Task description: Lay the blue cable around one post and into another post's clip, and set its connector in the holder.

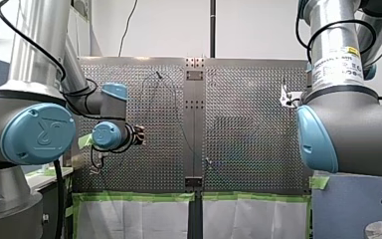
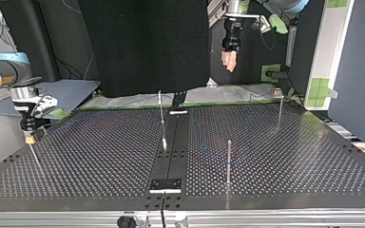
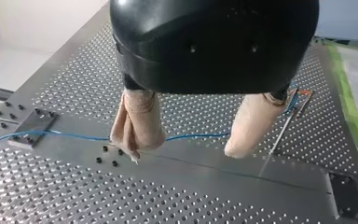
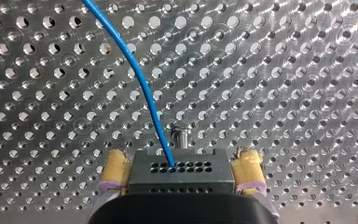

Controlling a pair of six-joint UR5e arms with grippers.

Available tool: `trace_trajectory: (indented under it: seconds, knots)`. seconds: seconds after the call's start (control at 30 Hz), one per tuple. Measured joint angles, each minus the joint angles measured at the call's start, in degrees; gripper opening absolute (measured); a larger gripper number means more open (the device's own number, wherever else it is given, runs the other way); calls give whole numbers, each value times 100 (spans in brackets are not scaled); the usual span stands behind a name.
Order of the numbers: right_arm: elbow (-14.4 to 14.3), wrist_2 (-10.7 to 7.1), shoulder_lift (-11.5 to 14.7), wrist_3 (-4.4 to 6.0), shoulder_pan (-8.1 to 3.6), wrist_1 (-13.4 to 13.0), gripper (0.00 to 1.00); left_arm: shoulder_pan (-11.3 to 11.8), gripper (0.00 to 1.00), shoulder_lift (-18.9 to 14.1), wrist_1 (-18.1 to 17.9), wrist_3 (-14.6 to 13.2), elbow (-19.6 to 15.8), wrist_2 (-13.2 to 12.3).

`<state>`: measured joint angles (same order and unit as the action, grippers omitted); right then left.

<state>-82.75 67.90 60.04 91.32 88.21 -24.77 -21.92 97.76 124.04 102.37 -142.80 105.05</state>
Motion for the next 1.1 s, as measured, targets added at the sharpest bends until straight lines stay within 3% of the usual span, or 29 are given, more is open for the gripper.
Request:
trace_trajectory:
  seconds: [1.1]
  knots:
    - [0,0,0,0,0,0,100,45,100,0,-19,125,0,-104]
